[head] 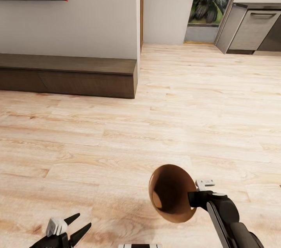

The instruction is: Put the three can of soda from the living room inside the tash can in the kitchen.

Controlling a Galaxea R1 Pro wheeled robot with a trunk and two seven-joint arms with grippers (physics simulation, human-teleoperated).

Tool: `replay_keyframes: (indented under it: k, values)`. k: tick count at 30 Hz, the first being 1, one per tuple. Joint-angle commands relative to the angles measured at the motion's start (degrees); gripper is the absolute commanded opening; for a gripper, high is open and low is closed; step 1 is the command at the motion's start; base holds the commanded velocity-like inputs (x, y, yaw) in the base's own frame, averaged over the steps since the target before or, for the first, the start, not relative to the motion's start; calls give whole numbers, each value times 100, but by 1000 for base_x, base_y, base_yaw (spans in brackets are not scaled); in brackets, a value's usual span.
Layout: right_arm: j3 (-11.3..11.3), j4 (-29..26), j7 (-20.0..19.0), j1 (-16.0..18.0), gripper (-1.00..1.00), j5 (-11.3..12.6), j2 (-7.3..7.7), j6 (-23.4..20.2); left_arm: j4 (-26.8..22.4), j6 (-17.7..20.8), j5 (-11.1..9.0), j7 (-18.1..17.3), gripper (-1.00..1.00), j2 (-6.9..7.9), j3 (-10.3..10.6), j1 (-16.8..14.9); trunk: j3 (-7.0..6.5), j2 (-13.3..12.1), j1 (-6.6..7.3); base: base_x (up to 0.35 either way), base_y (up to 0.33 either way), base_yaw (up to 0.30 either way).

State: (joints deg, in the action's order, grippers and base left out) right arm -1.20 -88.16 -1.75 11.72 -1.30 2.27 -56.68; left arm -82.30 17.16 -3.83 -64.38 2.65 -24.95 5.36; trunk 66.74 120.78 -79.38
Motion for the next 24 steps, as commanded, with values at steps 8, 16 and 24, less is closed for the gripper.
replay_keyframes:
  k: [8,16,24]
  values:
    - [2,-23,-35,-2,-100,120,-2,-33,-206,104,-3,4,100,-1,-1,0,0,0,0,0,0,0]
    - [-2,-25,-36,-3,-100,121,1,-35,-223,111,-3,5,100,-1,-1,0,0,0,0,0,0,0]
    - [-3,-25,-36,-3,-100,121,-5,-36,-225,111,-3,5,100,-1,-1,0,0,0,0,0,0,0]
